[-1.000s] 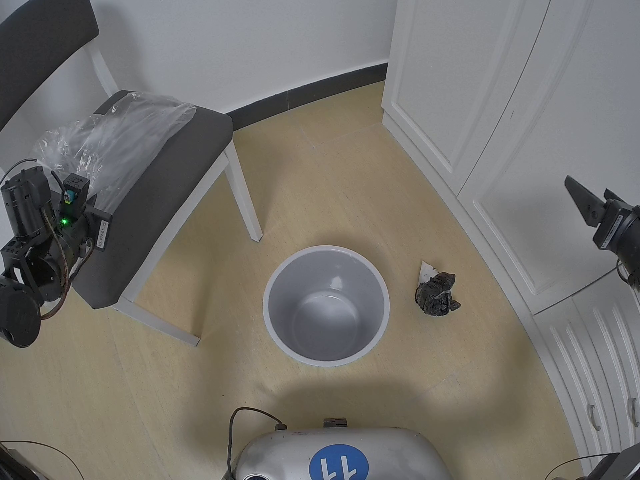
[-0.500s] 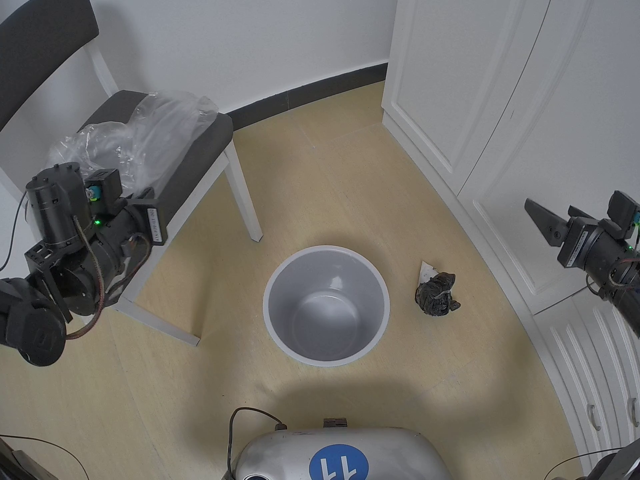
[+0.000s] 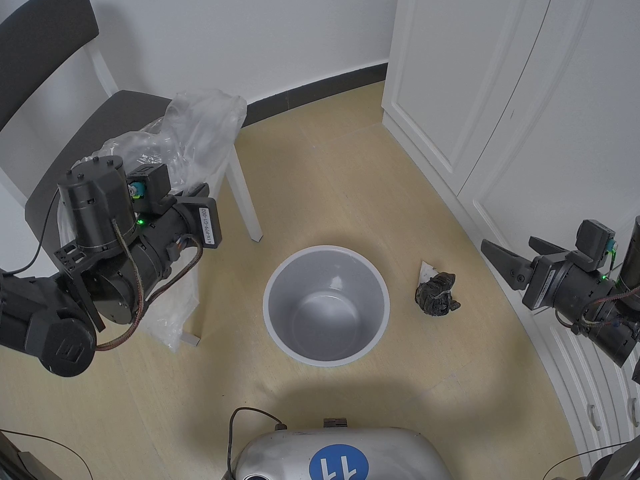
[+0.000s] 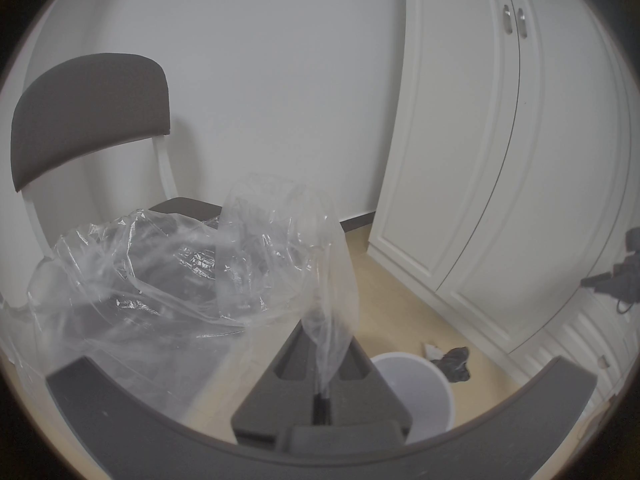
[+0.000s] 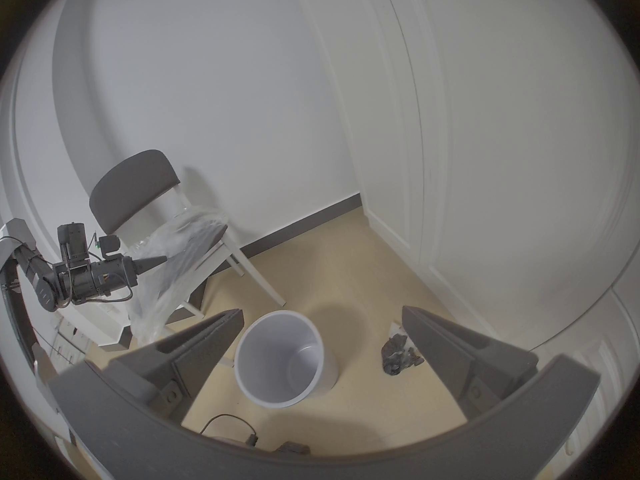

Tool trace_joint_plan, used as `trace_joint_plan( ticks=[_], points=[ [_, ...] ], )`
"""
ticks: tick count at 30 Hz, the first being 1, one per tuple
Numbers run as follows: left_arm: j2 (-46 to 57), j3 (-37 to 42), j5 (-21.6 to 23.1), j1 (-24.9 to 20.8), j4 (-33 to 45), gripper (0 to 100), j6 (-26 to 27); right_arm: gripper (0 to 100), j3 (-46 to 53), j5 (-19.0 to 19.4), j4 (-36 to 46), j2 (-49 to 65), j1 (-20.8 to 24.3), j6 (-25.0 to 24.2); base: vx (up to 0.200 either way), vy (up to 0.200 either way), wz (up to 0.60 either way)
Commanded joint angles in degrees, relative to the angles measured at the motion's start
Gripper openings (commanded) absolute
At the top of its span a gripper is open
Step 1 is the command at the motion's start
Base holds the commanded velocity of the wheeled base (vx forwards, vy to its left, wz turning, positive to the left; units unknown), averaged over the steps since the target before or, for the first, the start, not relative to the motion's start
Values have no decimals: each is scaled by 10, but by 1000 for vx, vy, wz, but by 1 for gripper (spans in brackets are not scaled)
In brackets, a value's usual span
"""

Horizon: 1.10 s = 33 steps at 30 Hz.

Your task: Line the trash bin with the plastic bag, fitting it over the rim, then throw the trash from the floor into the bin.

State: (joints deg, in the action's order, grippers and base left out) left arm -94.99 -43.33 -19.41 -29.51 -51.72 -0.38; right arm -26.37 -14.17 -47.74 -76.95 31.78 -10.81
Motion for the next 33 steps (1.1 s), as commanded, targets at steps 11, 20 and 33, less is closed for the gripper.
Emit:
trace_joint_plan(
  ticks=[11, 20, 33],
  points=[
    [76, -4, -2, -131, 0, 0, -52, 100, -1, 1, -1, -49, 99, -61, 0, 0, 0],
    [104, -6, -4, -150, 1, 0, -65, 100, 3, 1, -1, -77, 113, -76, 0, 0, 0],
    [129, -6, -4, -172, 1, 0, -79, 100, -1, 4, -28, -140, 183, -166, 0, 0, 0]
  ],
)
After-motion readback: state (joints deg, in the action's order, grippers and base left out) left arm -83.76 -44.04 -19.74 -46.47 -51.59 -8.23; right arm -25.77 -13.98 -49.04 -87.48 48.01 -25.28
